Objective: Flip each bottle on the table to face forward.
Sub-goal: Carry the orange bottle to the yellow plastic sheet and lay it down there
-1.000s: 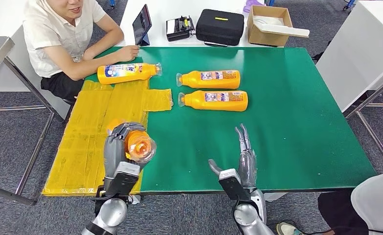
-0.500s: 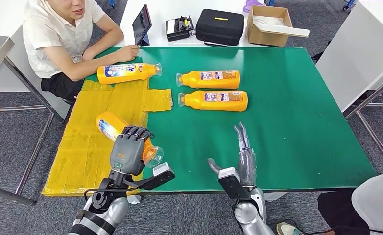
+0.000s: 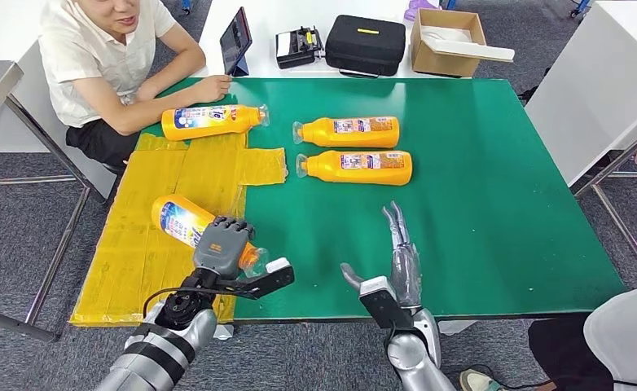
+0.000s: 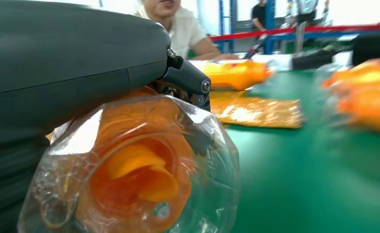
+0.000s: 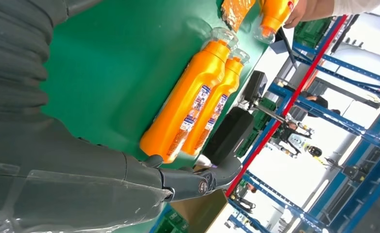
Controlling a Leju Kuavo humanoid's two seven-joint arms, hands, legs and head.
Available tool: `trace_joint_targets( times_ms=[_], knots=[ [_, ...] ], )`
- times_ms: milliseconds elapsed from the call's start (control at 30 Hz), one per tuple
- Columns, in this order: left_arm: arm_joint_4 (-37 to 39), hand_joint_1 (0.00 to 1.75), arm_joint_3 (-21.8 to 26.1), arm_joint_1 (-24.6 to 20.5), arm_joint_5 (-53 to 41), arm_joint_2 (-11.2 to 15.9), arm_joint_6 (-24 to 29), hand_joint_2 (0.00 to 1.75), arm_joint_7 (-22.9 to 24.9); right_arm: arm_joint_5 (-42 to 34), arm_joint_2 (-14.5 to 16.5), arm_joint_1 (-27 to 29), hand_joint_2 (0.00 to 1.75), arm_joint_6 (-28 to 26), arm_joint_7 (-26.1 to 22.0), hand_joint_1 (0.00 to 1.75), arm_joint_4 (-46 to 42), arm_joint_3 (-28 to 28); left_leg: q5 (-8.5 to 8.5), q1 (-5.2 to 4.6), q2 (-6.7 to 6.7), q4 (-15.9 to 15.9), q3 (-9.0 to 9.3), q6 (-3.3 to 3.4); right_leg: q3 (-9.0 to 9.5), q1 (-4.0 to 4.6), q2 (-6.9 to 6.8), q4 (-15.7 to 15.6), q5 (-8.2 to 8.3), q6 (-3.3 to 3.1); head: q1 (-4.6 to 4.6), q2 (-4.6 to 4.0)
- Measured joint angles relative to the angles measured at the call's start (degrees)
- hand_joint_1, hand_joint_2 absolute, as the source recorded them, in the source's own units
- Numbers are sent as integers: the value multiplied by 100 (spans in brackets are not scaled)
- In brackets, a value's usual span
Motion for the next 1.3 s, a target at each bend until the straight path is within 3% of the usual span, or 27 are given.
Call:
trace_joint_targets(
  times_ms=[100,467,767,800,900,933,1300],
  knots=[
    [324,175,-15,-158,-295,-39,-54,175,264,13,14,1,175,36,9,0,0,-15,0,0,0,0,0,0,0,0,0,0,0,0,0,0],
    [835,175,-106,-394,-537,-135,-318,175,501,15,24,7,175,86,24,0,0,-62,0,0,-1,0,0,0,0,0,0,0,0,0,0,0],
    [1181,175,-61,-651,-195,-357,-683,175,121,24,57,9,175,187,33,0,0,-143,1,-1,-2,0,2,1,7,-1,-1,0,0,0,0,0],
    [1212,155,-54,-675,-177,-377,-715,175,108,24,61,9,175,188,33,0,0,-143,1,-1,-2,0,2,1,7,-1,-1,0,0,0,0,0],
    [1292,26,-48,-726,-141,-436,-760,175,80,25,71,8,175,189,30,0,0,-144,1,-1,-2,0,3,1,6,-1,-1,0,0,0,0,0],
    [1319,2,-47,-737,-126,-458,-760,175,61,25,74,7,175,189,22,0,0,-144,1,-1,-2,0,3,1,6,-1,-1,0,0,0,0,0],
    [1469,0,-49,-790,-33,-601,-619,175,-149,20,100,5,175,175,-35,0,2,-144,0,0,-1,0,2,1,5,0,-1,0,0,0,0,0]
  ],
)
